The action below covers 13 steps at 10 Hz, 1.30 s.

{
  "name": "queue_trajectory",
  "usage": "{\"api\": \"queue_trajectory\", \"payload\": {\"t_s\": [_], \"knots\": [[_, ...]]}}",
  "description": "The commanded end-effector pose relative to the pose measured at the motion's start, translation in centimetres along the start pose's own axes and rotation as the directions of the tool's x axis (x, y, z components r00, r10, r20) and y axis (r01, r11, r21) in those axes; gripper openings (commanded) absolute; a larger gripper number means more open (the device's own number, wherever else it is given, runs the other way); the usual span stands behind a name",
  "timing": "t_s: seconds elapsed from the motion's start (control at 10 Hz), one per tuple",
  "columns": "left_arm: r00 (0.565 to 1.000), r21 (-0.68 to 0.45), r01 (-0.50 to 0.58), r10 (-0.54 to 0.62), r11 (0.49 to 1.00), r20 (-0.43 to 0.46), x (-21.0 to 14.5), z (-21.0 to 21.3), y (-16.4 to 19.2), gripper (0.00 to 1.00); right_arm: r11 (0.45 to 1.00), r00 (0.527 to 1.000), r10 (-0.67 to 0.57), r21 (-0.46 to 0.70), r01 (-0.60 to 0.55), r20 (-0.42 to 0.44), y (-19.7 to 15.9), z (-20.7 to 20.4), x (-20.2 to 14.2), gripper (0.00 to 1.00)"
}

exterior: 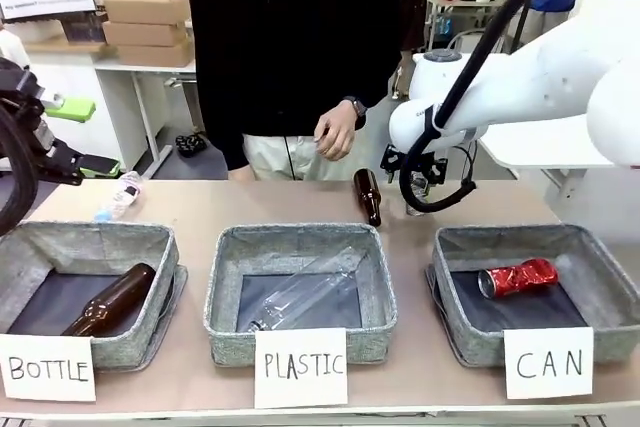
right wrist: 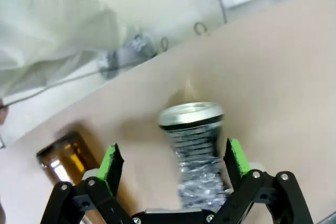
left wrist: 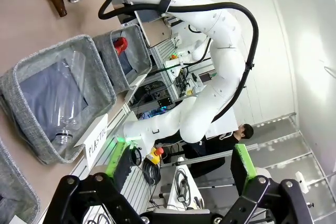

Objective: Sort the can waste into the basket.
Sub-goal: Pick up the can waste from the table and place it in the right Fabric basket.

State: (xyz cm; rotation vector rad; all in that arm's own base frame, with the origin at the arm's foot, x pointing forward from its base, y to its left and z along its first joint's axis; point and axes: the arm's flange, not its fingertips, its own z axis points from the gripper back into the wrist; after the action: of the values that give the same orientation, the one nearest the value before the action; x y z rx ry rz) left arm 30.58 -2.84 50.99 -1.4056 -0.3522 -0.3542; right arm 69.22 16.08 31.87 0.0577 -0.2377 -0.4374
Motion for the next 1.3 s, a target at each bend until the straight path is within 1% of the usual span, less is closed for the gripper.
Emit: {"api": "queue_trajectory", "payload": {"t_s": [0.0,0.1,0.2,0.3,0.4,0.5,0.6,0.7,0.9,1.0,1.1,1.2], "knots": [[1.0,-0.015,0.01,-0.01,1.0,0.007,0.0,-0.1,-0.2,1.0,0.999,0.995,0.041,-0.02,-0.043,-0.095,-1.6,0.5,0.5,1.0],[1.0,-0.015,0.01,-0.01,1.0,0.007,0.0,-0.1,-0.2,1.0,0.997,0.985,0.072,-0.016,-0.075,-0.159,-1.7,0.1,0.3,1.0],[1.0,-0.015,0.01,-0.01,1.0,0.007,0.0,-0.1,-0.2,1.0,0.996,0.976,0.074,-0.029,-0.081,-0.204,-1.8,-0.1,0.1,1.0],[1.0,-0.015,0.01,-0.01,1.0,0.007,0.0,-0.1,-0.2,1.0,0.996,0.978,0.067,-0.052,-0.078,-0.196,-2.0,-0.2,0.3,1.0],[1.0,-0.015,0.01,-0.01,1.0,0.007,0.0,-0.1,-0.2,1.0,0.997,0.984,0.055,-0.053,-0.064,-0.169,-2.4,0.0,0.6,0.92],[1.0,-0.015,0.01,-0.01,1.0,0.007,0.0,-0.1,-0.2,1.0,0.997,0.98,0.052,-0.04,-0.061,-0.191,-2.6,0.2,0.7,0.4],[1.0,-0.015,0.01,-0.01,1.0,0.007,0.0,-0.1,-0.2,1.0,0.997,0.979,0.046,-0.046,-0.057,-0.197,-2.7,0.3,0.8,0.32],[1.0,-0.015,0.01,-0.01,1.0,0.007,0.0,-0.1,-0.2,1.0,0.997,0.979,0.048,-0.051,-0.059,-0.199,-2.8,0.4,0.9,0.0],[1.0,-0.015,0.01,-0.01,1.0,0.007,0.0,-0.1,-0.2,1.0,0.996,0.976,0.055,-0.056,-0.069,-0.212,-2.8,0.4,1.0,0.0],[1.0,-0.015,0.01,-0.01,1.0,0.007,0.0,-0.1,-0.2,1.0,0.996,0.975,0.058,-0.056,-0.071,-0.216,-2.9,0.4,0.9,0.13],[1.0,-0.015,0.01,-0.01,1.0,0.007,0.0,-0.1,-0.2,1.0,0.996,0.973,0.051,-0.056,-0.065,-0.225,-3.0,0.5,1.0,0.03],[1.0,-0.015,0.01,-0.01,1.0,0.007,0.0,-0.1,-0.2,1.0,0.996,0.973,0.053,-0.061,-0.068,-0.224,-3.1,0.5,1.0,0.0]]}}
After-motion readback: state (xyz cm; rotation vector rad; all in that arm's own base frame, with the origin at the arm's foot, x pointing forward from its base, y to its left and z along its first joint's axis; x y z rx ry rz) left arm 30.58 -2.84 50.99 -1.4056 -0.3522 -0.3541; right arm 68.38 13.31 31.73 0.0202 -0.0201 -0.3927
